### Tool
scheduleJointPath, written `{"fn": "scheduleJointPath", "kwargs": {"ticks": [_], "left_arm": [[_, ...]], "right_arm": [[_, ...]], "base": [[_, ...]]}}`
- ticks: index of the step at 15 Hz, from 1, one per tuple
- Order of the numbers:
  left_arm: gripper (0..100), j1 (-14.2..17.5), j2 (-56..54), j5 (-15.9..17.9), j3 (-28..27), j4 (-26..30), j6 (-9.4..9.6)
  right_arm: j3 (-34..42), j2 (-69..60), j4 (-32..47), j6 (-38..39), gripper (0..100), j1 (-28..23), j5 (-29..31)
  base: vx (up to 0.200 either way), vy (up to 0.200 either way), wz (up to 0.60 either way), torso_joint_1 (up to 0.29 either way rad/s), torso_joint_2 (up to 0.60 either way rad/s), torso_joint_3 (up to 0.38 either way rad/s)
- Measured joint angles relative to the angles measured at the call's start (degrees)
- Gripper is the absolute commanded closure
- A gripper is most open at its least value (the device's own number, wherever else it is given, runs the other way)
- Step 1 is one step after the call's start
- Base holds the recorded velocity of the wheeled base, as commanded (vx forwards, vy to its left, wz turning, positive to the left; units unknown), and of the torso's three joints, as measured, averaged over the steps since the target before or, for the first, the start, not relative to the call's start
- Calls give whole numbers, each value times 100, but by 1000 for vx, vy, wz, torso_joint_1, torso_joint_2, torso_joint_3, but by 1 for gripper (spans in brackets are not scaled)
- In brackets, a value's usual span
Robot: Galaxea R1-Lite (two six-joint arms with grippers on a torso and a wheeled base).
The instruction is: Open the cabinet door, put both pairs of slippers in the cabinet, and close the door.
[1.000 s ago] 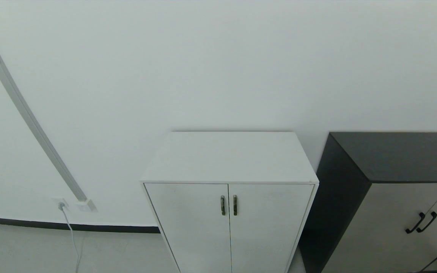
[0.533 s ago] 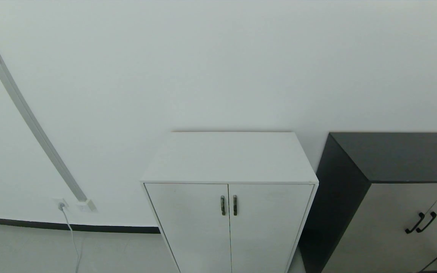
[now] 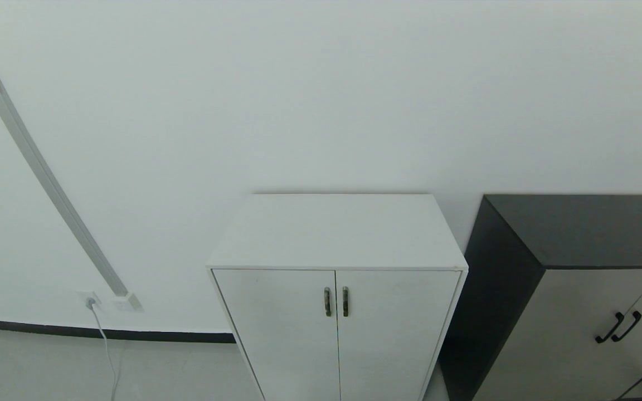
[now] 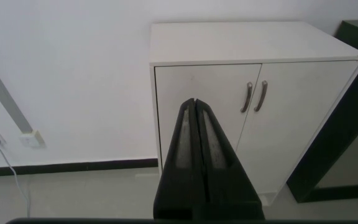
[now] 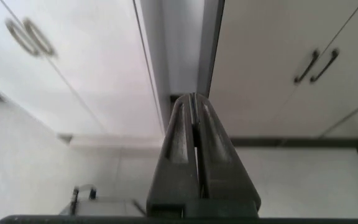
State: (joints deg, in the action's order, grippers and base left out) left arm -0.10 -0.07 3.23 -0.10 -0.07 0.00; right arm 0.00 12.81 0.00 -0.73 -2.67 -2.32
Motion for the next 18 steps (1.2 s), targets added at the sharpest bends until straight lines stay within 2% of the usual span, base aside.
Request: {"fn": "scheduleJointPath", "kwargs": {"ticks": [5,9,15,18], "left_arm": [[100,0,0,-6,0,0,-5],[100,0,0,-6,0,0,-13],[100,0,0,-9,0,0,-7],[100,0,0,-6,0,0,-7]], "right_arm": [[0,-769,-5,141,100,9,16],[0,-1064,0,105,100,283,-26],[0,-1271,-46,541,100,269,652],[0,-1281,-55,568,100,267,738]], "base": [[0,0,0,0,0,0],[0,0,0,0,0,0],[0,0,0,0,0,0],[0,0,0,0,0,0]]}}
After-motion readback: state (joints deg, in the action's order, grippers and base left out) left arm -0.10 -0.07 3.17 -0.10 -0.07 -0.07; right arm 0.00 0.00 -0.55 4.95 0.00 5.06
